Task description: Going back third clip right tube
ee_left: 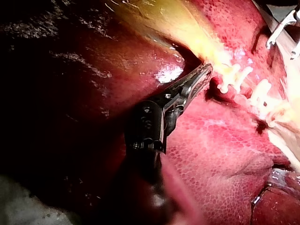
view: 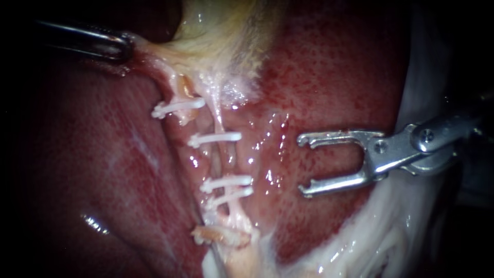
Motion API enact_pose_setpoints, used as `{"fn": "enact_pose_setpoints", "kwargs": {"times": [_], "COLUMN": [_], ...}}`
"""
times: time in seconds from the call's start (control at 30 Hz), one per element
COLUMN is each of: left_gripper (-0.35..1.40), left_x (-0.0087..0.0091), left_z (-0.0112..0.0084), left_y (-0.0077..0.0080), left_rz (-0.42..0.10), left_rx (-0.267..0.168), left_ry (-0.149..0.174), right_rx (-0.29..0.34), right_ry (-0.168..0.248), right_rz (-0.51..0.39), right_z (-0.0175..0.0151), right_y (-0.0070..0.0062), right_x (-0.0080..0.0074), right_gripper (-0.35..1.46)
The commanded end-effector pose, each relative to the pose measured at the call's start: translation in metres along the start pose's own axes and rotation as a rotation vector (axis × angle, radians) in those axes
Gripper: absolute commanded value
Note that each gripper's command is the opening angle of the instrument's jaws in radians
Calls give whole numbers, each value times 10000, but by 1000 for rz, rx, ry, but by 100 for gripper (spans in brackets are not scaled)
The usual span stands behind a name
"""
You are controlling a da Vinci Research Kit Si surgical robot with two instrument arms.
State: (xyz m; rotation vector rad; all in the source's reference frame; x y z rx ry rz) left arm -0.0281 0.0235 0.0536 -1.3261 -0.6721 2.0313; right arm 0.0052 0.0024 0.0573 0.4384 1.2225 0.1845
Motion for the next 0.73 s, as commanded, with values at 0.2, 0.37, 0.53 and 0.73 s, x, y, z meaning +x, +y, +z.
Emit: {"fn": "enact_pose_setpoints", "kwargs": {"times": [0.2,0.37,0.53,0.73], "left_gripper": [-35,-35,-35,-35], "left_x": [-22,-29,-28,-20], "left_z": [34,45,44,31], "left_y": [-11,-16,-16,-16], "left_rz": [9,7,7,3], "left_rx": [-20,-24,-25,-35], "left_ry": [-4,-14,-14,-16], "right_rx": [1,1,1,14], "right_ry": [-1,-1,0,2], "right_rz": [-7,-7,-6,-10], "right_z": [-1,-1,-2,8], "right_y": [0,0,0,3], "right_x": [-1,-1,1,4], "right_gripper": [50,50,50,50]}}
